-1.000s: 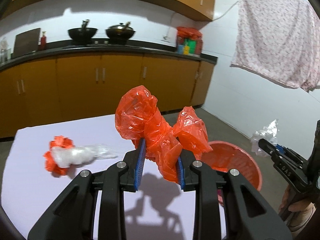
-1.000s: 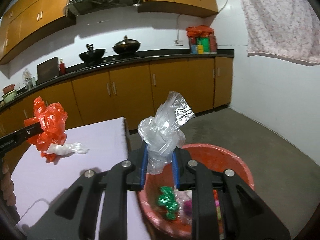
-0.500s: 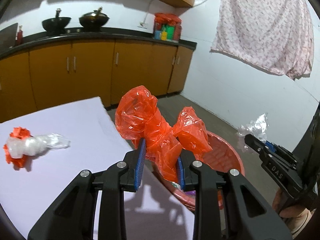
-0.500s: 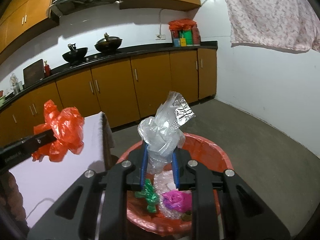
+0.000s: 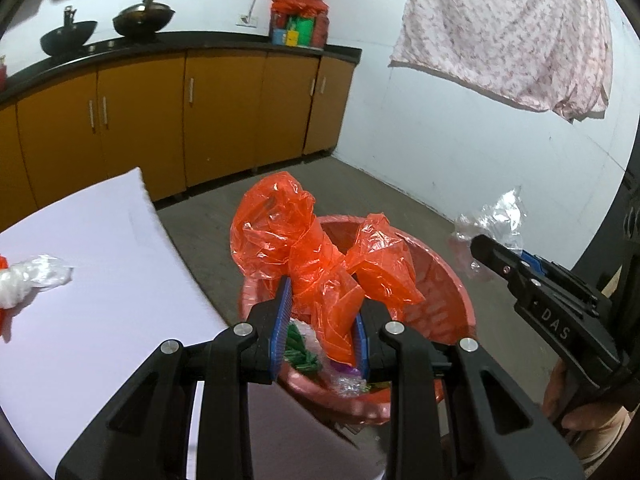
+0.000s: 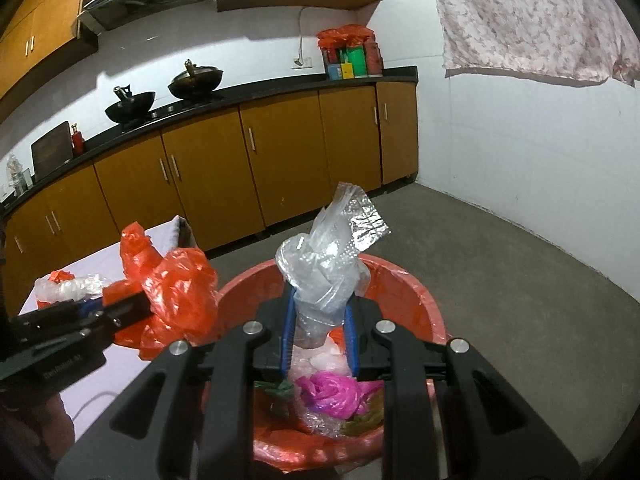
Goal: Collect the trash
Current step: 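Carry both bags over the wastebasket and open both tools to drop them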
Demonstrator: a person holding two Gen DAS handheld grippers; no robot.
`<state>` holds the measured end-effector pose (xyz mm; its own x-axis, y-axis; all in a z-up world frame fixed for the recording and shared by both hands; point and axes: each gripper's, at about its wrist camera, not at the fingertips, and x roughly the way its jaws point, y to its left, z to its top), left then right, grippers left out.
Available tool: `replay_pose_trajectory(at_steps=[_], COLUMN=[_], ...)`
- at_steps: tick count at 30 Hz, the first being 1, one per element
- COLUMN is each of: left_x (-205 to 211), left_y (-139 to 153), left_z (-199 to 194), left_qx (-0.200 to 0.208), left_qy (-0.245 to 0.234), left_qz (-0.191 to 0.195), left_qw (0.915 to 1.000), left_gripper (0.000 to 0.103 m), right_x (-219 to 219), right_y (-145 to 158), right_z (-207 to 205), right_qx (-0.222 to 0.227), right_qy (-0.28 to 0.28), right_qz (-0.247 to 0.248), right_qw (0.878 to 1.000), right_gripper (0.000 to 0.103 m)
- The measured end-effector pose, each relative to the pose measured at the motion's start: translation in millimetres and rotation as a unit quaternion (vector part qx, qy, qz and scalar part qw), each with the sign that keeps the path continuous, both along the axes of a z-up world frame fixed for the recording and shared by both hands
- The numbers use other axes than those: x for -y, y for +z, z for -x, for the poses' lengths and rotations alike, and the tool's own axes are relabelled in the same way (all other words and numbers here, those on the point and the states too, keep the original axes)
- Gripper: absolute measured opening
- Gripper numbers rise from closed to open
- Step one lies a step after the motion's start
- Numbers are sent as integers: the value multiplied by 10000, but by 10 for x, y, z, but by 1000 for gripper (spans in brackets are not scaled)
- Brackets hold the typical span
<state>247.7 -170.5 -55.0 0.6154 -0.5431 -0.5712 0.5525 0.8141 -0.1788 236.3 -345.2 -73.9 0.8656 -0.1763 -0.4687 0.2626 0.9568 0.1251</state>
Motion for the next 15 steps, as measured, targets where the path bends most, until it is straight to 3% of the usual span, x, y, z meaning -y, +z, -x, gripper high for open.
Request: replay_pose_trajectory(at_steps=[6, 15], left_x=[200, 105], left_y=[-94, -242], left_z=[-100, -176], left_qx=[-150, -406], left_qy=[-127, -124], left_qz=[-101, -81], left_qw=[9998, 9991], left_gripper=[30, 54], right_x=[124, 233], right_y=[-61, -178], right_z=[-52, -52], right_qx=[-50, -136], right_qy=[-69, -125], right_qz=[-95, -332], right_qw=[9999, 9993], right_gripper=[26, 39])
